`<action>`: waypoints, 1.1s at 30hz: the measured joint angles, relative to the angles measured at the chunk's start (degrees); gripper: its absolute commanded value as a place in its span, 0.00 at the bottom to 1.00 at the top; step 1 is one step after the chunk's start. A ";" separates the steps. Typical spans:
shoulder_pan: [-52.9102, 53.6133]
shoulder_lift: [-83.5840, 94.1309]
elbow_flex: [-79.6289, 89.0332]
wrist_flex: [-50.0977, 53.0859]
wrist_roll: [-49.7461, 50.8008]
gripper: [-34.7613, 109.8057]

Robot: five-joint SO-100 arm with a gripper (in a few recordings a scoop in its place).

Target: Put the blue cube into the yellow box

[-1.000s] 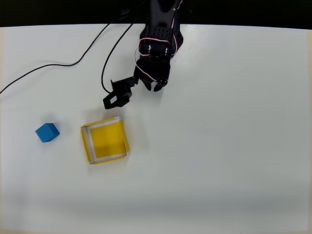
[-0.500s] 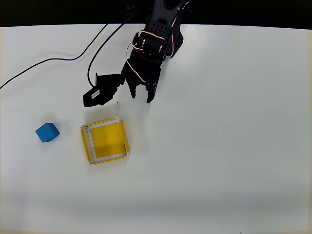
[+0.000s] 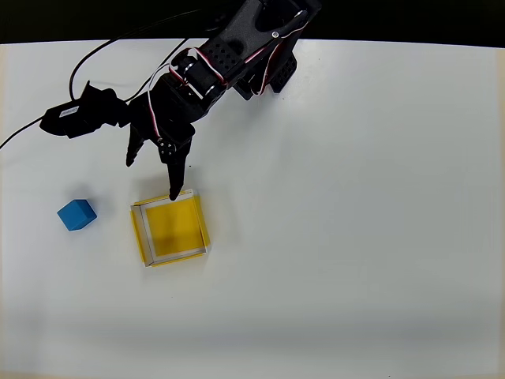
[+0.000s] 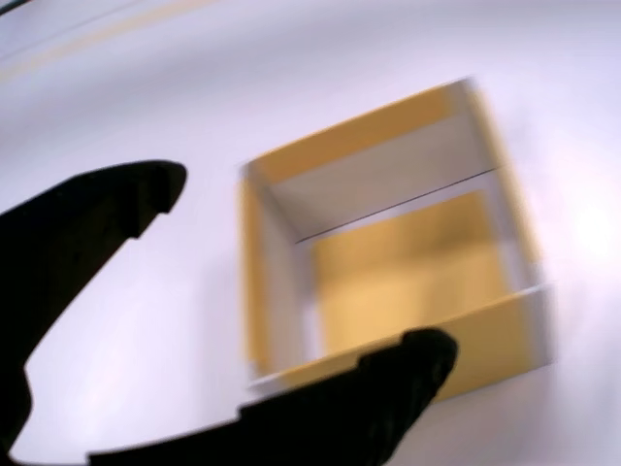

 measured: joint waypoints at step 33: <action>11.25 -58.18 -29.44 -30.50 1.85 0.59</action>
